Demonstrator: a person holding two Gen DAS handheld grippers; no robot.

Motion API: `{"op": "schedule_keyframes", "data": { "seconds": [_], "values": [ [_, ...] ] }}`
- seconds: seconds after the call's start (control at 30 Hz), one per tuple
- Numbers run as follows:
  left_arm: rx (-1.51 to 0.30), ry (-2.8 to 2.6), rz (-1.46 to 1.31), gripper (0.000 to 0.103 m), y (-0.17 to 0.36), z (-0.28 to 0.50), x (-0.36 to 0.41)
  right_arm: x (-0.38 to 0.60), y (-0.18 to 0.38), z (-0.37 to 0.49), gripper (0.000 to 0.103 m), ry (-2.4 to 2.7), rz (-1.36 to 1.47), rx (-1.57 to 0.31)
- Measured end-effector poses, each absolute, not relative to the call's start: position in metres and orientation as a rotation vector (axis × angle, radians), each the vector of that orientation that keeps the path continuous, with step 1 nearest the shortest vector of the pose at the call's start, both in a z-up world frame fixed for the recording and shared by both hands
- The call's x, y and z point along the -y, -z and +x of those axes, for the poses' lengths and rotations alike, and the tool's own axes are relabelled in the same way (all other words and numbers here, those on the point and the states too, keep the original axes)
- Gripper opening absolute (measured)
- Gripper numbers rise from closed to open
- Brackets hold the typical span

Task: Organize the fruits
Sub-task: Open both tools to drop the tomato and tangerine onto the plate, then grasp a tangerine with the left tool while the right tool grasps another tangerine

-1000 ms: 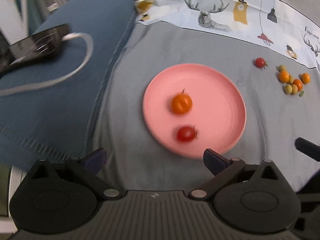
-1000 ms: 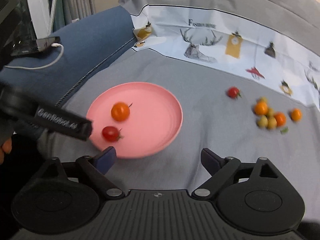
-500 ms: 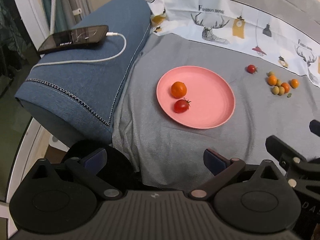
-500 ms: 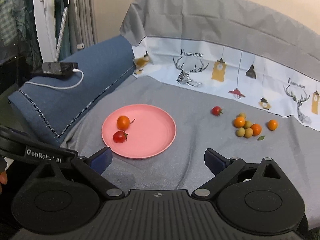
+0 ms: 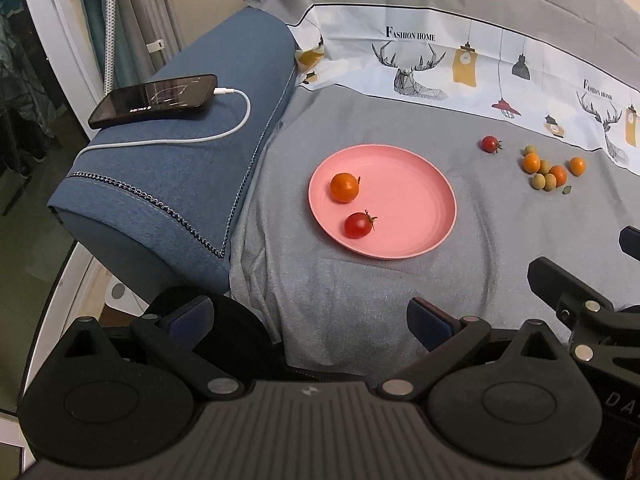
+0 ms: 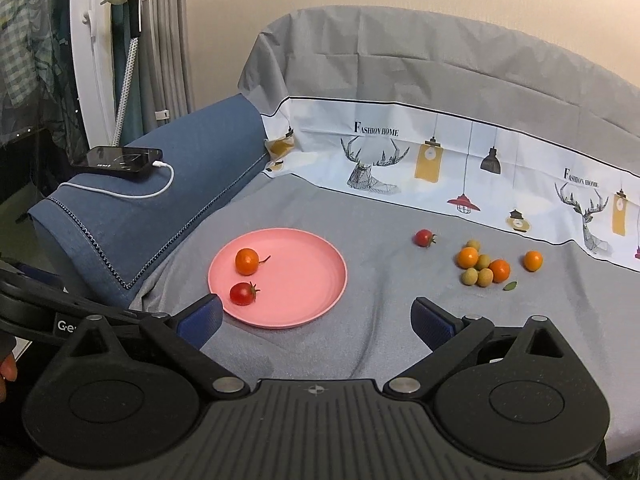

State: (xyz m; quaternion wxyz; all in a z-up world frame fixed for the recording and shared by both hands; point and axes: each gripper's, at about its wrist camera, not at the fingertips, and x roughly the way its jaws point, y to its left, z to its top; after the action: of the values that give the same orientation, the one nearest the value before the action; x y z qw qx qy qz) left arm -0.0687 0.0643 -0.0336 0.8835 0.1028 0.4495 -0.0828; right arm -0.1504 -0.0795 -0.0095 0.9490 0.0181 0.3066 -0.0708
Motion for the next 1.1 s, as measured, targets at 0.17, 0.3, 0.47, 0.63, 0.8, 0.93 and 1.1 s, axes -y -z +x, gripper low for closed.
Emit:
{"op": "schedule_keyframes", "data": {
  "seconds": [0.17,0.3,0.47,0.63,0.8,0.93,1.1],
  "values": [
    [-0.937,0.173,0.213,0.103,0.034,-0.068,-0.066,0.08,0.01,-0.15,0.1,0.146,0.037,-0.625],
    [-0.943,0.174,0.211,0.103,0.036,-0.066,-0.068,0.079,0.011,-0.149,0.1,0.146,0.038,-0.632],
    [-0.957,0.172,0.208,0.103,0.038,-0.062,-0.068,0.079,0.012,-0.146,0.1,0.144,0.04,-0.644],
    [-0.961,0.172,0.213,0.103,0.041,-0.059,-0.068,0.081,0.015,-0.142,0.1,0.142,0.044,-0.657],
    [-0.976,0.169,0.223,0.103,0.045,-0.055,-0.067,0.082,0.019,-0.138,0.1,0.141,0.053,-0.67],
    [-0.983,0.165,0.237,0.103,0.046,-0.053,-0.064,0.085,0.023,-0.134,0.1,0.138,0.065,-0.682],
    [-0.989,0.162,0.259,0.103,0.049,-0.049,-0.059,0.089,0.028,-0.129,0.1,0.135,0.082,-0.693]
  ]
}}
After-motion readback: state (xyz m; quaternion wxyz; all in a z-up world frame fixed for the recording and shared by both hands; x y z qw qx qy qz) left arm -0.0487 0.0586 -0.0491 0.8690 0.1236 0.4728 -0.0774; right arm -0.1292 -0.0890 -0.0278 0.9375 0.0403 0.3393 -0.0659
